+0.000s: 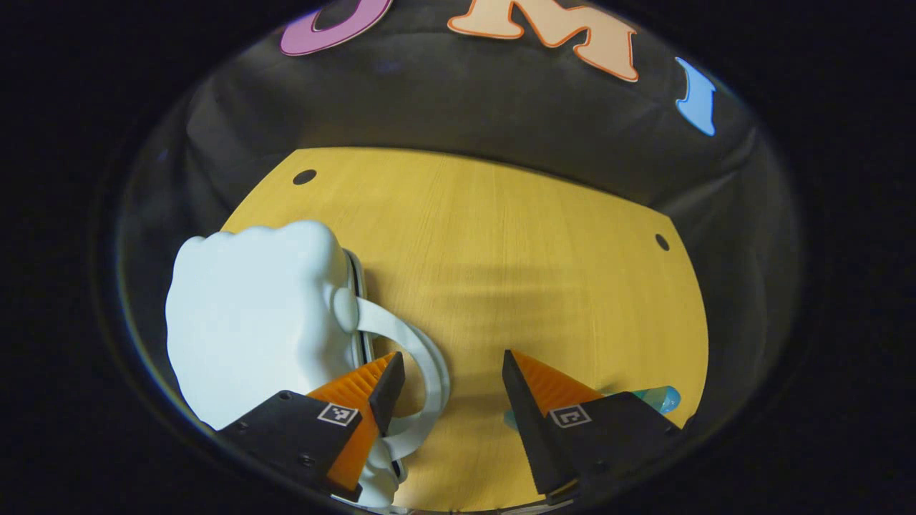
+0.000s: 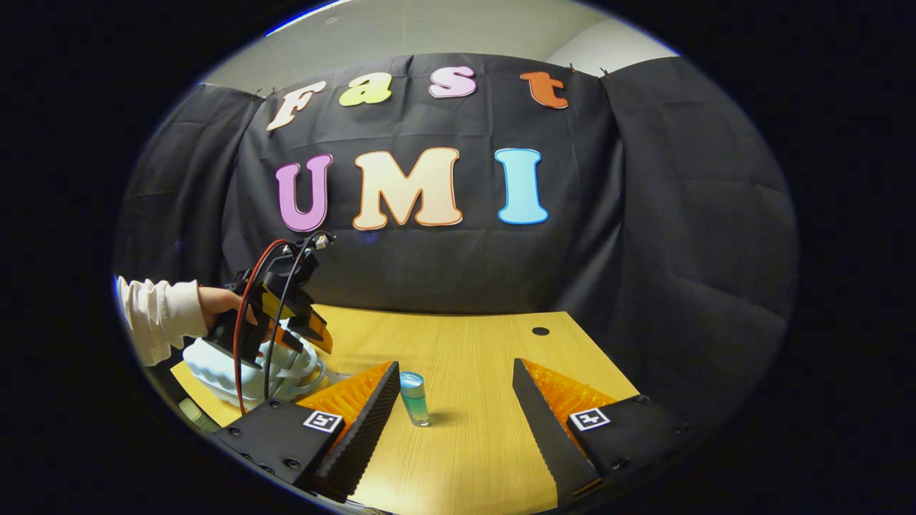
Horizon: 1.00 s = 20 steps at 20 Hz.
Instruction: First open the suitcase, pack the skin care products into it, and then close the suitcase.
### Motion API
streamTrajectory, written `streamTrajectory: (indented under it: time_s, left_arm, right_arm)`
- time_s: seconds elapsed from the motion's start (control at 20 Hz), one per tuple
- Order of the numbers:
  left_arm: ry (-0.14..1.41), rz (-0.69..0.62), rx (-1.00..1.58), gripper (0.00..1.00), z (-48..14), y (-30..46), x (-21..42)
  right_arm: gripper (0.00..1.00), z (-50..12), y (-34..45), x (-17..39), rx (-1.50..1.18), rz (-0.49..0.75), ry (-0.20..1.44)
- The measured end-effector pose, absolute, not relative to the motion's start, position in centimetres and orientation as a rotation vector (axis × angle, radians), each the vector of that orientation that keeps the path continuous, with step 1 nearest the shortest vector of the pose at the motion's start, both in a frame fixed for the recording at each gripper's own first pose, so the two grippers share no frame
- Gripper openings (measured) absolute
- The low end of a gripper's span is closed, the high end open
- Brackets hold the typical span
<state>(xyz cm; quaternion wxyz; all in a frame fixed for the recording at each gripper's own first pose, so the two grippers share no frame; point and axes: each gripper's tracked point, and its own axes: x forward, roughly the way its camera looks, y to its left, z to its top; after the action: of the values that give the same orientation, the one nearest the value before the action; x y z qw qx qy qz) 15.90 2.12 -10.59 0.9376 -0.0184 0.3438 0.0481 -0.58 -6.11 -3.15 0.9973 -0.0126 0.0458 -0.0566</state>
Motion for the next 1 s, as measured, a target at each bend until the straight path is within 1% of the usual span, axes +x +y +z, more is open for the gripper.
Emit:
streamTrajectory:
  time_s: [0.1,0.15,0.2,0.25,0.3,0.35,0.4,0.45,0.5,0.55,0.6,0.65,0.7,0.8,1.0]
  left_arm:
    - [0.740,0.118,-0.046,0.77,-11.5,2.5,16.1]
    - [0.761,0.131,-0.051,0.80,-12.1,2.7,16.1]
    - [0.788,0.142,-0.060,0.70,-12.7,2.9,16.1]
    - [0.814,0.154,-0.068,0.67,-13.3,3.1,16.0]
    - [0.838,0.164,-0.079,0.61,-13.8,3.3,15.9]
    - [0.859,0.174,-0.085,0.59,-14.4,3.5,15.9]
    - [0.874,0.188,-0.084,0.50,-14.7,3.9,15.9]
    - [0.882,0.195,-0.083,0.45,-14.9,4.1,15.9]
    - [0.886,0.205,-0.076,0.37,-15.0,4.3,16.0]
    - [0.893,0.204,-0.076,0.27,-15.2,4.4,16.2]
    - [0.900,0.207,-0.077,0.21,-15.3,4.4,16.2]
    - [0.911,0.206,-0.080,0.21,-15.6,4.4,16.3]
    - [0.919,0.206,-0.086,0.16,-15.9,4.3,16.4]
    - [0.927,0.212,-0.086,0.10,-16.0,4.4,16.4]
    - [0.909,0.184,-0.099,0.04,-15.3,3.9,16.4]
  right_arm:
    - [0.99,-3.2,-6.7,-0.5,-0.017,-0.127,0.093]
    - [0.99,-3.2,-7.0,-0.5,-0.011,-0.132,0.094]
    - [0.99,-3.3,-7.2,-0.4,-0.003,-0.135,0.096]
    - [0.99,-3.3,-7.4,-0.3,0.004,-0.137,0.097]
    - [0.99,-3.4,-7.6,-0.3,0.009,-0.140,0.097]
    - [0.99,-3.4,-7.9,-0.2,0.012,-0.145,0.098]
    - [0.99,-3.6,-8.1,-0.2,0.015,-0.148,0.102]
    - [0.99,-3.8,-8.3,-0.1,0.017,-0.151,0.106]
    - [0.99,-4.0,-8.4,0.0,0.019,-0.153,0.110]
    - [1.00,-4.2,-8.6,0.0,0.020,-0.155,0.116]
    - [1.00,-4.3,-8.8,0.1,0.021,-0.157,0.120]
    - [0.99,-4.3,-9.0,0.2,0.020,-0.159,0.121]
    - [0.99,-4.3,-9.1,0.2,0.020,-0.161,0.123]
    - [0.99,-4.3,-9.3,0.3,0.018,-0.164,0.121]
    - [0.99,-4.6,-9.2,0.6,0.017,-0.161,0.129]
